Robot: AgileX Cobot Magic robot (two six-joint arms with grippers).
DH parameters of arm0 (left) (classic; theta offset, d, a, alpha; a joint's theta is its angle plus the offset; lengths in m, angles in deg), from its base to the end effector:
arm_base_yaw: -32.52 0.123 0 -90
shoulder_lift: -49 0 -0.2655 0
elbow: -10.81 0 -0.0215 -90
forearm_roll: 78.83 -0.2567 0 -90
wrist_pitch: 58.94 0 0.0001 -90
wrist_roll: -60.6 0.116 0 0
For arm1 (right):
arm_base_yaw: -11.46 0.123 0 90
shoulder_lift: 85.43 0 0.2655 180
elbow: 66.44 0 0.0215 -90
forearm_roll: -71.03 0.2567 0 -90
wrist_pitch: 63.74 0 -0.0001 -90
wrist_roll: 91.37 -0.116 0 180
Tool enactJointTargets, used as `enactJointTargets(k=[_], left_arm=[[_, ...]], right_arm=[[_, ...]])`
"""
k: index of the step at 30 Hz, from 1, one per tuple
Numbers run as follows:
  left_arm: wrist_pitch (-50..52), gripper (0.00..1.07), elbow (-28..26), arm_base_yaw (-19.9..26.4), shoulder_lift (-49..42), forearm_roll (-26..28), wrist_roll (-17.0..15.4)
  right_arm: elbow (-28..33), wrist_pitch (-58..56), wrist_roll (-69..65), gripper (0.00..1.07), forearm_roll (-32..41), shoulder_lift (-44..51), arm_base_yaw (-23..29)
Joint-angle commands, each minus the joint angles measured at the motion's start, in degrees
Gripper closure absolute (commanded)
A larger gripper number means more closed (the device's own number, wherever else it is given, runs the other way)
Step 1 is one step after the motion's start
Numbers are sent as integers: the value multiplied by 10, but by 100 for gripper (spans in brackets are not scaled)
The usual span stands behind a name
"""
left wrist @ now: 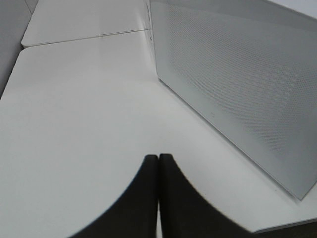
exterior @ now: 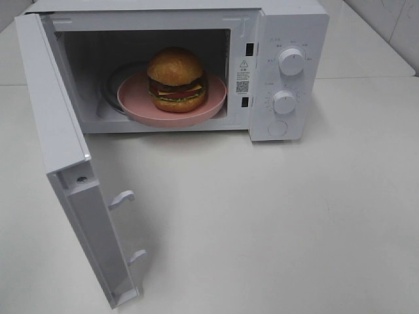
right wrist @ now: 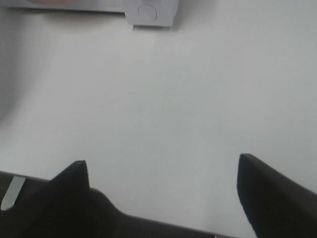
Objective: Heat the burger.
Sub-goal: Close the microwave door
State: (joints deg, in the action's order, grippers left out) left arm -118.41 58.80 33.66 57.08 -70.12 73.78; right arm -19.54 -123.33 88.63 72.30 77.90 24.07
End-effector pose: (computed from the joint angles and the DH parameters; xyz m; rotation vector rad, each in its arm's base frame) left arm 0.0424 -0.0143 0.2723 0.2159 1.9959 -0.0215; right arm 0.0610 0.0159 0.2692 -0.2355 2.1404 0.1549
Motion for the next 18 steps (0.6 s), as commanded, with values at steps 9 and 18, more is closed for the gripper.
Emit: enactJointTargets(k=[9,18], left_arm=[[0,106,1,-3,-11,3,-2],[0,106,1,-3,-11,3,-2]], right_arm=[[7,14,42,31,26,101,1],[10,19,62,31,29,101,1]])
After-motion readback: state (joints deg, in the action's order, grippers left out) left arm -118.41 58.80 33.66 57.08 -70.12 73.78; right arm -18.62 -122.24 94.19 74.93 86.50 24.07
